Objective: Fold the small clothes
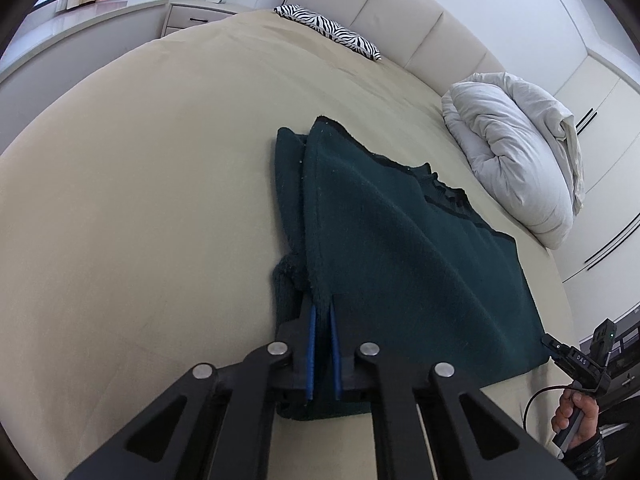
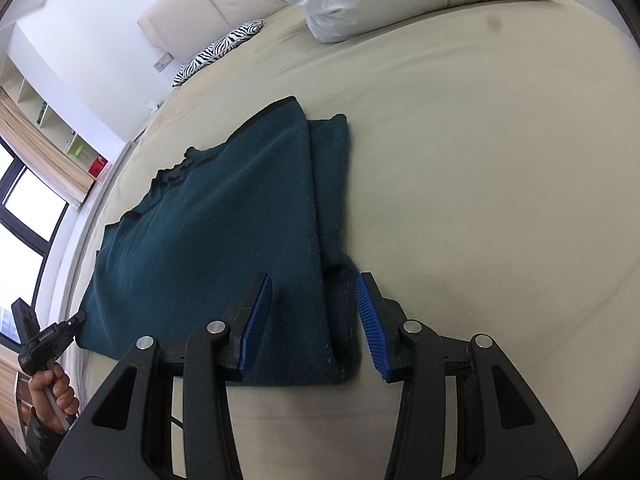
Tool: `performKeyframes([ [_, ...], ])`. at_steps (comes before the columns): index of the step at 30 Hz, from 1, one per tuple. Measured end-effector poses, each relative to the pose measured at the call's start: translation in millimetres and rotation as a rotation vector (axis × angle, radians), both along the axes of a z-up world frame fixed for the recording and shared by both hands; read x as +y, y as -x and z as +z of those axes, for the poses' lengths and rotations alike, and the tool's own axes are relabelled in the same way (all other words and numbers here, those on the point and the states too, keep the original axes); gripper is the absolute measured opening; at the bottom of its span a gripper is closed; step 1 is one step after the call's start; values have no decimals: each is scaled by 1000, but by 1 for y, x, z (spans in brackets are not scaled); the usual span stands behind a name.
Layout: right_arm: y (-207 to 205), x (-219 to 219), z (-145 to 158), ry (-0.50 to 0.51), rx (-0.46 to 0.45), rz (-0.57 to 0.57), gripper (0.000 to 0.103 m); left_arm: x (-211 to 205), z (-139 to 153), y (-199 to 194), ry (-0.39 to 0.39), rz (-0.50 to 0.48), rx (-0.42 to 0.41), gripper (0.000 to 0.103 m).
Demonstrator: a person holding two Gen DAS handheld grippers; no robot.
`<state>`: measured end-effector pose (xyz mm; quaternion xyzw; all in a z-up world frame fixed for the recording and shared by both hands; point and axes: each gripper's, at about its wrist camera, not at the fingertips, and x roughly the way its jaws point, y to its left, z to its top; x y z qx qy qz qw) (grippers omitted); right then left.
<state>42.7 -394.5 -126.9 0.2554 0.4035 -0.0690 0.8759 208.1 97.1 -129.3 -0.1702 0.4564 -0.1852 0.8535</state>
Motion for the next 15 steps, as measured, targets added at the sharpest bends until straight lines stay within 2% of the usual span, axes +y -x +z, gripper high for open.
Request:
performKeyframes([
  [5, 0, 17, 2, 91, 32, 50, 20, -2, -1, 4, -21, 5, -6, 7],
  [7, 2, 19, 2, 108, 32, 45, 7, -1, -1, 5, -22, 11, -9, 7],
  [15, 21, 10, 5, 81, -8, -39, 5, 4, -7, 3, 14, 20, 5, 7],
])
